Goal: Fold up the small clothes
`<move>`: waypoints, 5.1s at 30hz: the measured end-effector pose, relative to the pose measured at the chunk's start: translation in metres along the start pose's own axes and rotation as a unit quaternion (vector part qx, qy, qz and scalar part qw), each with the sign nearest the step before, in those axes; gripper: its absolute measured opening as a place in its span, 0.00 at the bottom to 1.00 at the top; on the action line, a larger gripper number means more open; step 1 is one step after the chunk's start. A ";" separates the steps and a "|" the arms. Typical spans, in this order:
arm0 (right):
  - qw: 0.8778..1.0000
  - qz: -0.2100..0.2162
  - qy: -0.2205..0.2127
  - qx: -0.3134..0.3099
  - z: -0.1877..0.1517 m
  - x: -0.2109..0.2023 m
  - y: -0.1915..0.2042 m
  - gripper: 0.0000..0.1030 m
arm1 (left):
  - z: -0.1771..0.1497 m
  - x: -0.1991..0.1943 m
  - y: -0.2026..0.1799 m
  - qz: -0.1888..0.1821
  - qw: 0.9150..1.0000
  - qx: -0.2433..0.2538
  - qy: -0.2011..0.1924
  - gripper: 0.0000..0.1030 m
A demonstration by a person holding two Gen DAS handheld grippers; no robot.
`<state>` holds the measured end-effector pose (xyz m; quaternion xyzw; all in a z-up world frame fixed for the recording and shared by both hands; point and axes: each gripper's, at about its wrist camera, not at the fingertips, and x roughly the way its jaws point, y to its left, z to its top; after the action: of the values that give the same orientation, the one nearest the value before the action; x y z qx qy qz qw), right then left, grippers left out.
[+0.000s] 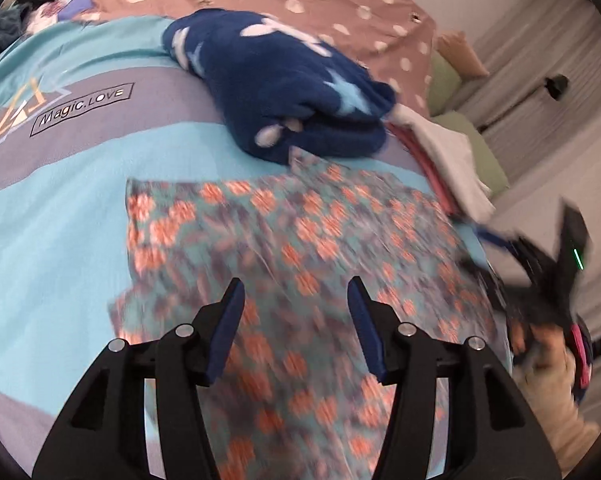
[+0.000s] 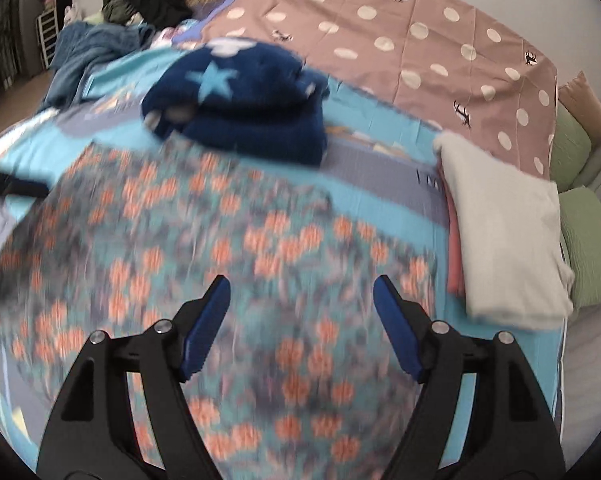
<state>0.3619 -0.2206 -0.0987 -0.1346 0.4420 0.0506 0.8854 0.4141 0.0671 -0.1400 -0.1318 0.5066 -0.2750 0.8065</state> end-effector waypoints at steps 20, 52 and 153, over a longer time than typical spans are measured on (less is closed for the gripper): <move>0.992 0.127 0.014 0.022 -0.075 -0.043 0.053 0.78 | -0.088 -0.075 0.061 0.065 0.993 -0.100 0.005 0.61; 0.966 0.226 0.046 0.118 -0.090 -0.025 0.054 0.80 | -0.153 -0.045 0.081 -0.217 0.936 -0.278 -0.020 0.50; 0.894 0.393 -0.008 0.214 -0.005 0.035 -0.165 0.06 | -0.151 0.106 -0.367 0.188 0.926 0.321 -0.067 0.13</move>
<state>0.4132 -0.3810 -0.0978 0.2434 0.4519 0.2991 0.8044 0.2015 -0.2829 -0.1066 0.2136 0.3513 -0.2562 0.8748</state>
